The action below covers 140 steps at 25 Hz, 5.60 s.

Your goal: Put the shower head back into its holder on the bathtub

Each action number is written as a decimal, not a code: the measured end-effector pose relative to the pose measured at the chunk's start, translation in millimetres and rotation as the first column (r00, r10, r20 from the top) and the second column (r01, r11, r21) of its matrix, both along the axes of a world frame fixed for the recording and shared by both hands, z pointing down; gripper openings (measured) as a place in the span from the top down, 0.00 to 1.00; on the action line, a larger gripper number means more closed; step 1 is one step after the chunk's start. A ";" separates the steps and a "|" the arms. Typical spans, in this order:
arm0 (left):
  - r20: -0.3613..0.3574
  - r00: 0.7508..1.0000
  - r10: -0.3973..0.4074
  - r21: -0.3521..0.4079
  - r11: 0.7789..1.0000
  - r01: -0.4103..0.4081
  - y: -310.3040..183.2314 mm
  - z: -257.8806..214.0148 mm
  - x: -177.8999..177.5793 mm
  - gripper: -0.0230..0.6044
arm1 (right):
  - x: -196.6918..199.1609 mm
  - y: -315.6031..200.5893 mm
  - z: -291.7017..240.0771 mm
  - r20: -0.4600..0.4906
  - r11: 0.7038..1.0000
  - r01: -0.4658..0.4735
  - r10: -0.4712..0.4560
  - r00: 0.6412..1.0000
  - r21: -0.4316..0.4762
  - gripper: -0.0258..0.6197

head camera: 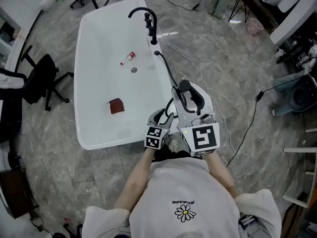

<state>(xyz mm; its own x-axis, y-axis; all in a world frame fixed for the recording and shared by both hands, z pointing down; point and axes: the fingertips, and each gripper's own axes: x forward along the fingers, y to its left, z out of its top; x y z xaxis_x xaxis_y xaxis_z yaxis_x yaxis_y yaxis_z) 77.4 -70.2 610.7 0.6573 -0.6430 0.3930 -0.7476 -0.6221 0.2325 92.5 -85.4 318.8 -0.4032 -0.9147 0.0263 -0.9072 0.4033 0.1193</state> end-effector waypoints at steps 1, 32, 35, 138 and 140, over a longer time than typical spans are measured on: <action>0.000 1.000 -0.010 -0.011 1.000 0.010 -6.4 4.7 -3.4 0.70 | 0.5 -6.7 -0.2 -0.010 1.000 -0.002 0.002 1.000 0.001 0.74; 0.040 0.976 0.215 -0.155 0.966 -0.206 -134.9 69.7 24.7 0.70 | -34.2 -90.3 -108.2 0.116 0.991 -0.071 0.058 0.992 0.111 0.74; 0.062 0.973 0.220 -0.162 0.965 -0.208 -135.8 72.8 26.2 0.79 | -32.2 -91.7 -106.0 0.117 0.992 -0.077 0.066 0.991 0.095 0.74; -0.030 0.976 -0.215 -0.046 0.976 0.213 -362.1 102.2 -133.4 0.98 | -14.1 -423.5 181.4 0.108 0.955 -0.177 0.207 0.972 -0.238 0.74; -0.013 0.980 -0.200 -0.064 0.978 0.198 -350.0 111.8 -137.3 0.98 | -15.4 -436.3 201.1 0.096 0.947 -0.189 0.220 0.971 -0.260 0.74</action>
